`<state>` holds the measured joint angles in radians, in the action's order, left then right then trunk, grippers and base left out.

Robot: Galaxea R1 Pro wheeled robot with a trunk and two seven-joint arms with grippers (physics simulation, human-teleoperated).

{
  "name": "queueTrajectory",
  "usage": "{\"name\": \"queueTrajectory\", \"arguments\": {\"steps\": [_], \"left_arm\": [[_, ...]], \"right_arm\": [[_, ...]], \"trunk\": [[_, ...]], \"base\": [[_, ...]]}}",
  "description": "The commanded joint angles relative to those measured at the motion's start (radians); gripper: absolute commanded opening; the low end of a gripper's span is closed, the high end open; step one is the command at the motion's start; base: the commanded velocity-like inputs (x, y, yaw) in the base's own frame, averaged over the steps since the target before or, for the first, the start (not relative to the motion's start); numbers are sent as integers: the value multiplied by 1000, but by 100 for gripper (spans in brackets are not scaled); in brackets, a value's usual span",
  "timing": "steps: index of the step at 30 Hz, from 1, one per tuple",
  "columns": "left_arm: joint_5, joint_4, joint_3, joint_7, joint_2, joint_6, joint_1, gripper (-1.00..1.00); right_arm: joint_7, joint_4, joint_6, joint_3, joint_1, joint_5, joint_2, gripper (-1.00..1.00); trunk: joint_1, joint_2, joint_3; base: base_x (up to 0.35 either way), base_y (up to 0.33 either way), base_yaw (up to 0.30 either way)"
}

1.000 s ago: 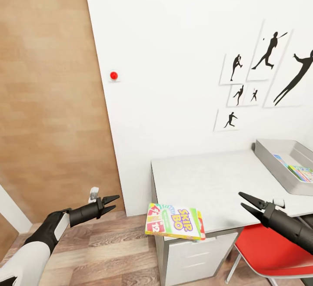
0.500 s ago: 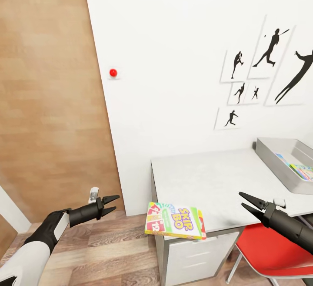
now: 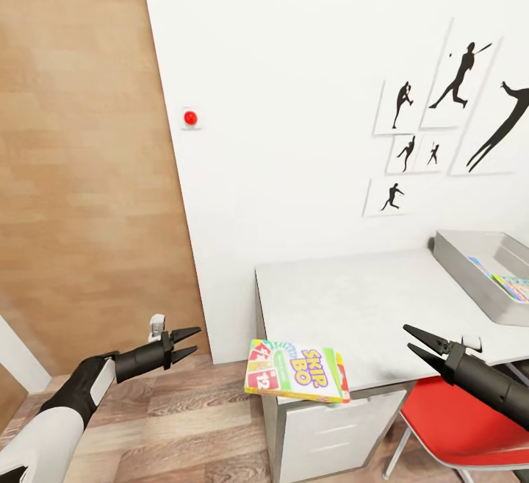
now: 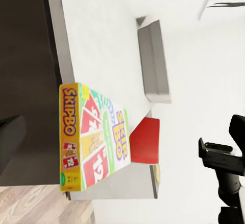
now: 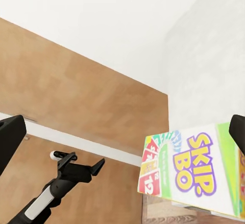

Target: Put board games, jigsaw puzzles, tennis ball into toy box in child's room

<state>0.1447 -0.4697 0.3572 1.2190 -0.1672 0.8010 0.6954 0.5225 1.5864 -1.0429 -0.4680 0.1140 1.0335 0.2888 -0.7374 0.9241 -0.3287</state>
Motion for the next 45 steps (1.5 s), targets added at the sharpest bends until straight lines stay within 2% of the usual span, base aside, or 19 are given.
{"name": "queueTrajectory", "arguments": {"steps": [1, 13, 20, 26, 30, 34, 38, 45], "left_arm": [[3, 0, 1, 3, 0, 8, 1, 100], [3, 0, 2, 3, 1, 9, 1, 100], [-1, 0, 3, -1, 1, 32, 1, 100], [-1, 1, 2, -12, 1, 38, 2, 100], [-1, 10, 1, -31, 6, 39, 3, 100], [-2, 24, 1, -96, 17, 32, 3, 100], [-1, 31, 2, -152, 38, 25, 3, 100], [-1, 32, 2, -167, 48, 22, 3, 100]], "right_arm": [[8, 0, -4, -1, 1, -7, 0, 100], [8, 0, -4, -3, 1, -6, 1, 100], [8, 0, -4, -3, 1, -2, 1, 100], [20, 1, -4, -16, 1, 2, 2, 100], [83, 0, -4, -18, 1, 4, 2, 100], [131, 1, -4, -18, 1, 3, 5, 100], [142, 1, -4, -19, 1, 2, 9, 100], [145, 1, -4, -20, 1, 2, 9, 100]], "trunk": [[0, 1, -1], [0, 1, -1], [0, 1, -1], [-23, 43, -20], [-38, 71, -33], [-54, 99, -45], [-69, 127, -58], [-96, 176, -80]], "base": [[0, 0, 0], [0, 0, 0], [0, 0, 0], [0, 0, 0], [0, 0, 0], [0, 0, 0], [0, 0, 0], [0, 0, 0]]}}
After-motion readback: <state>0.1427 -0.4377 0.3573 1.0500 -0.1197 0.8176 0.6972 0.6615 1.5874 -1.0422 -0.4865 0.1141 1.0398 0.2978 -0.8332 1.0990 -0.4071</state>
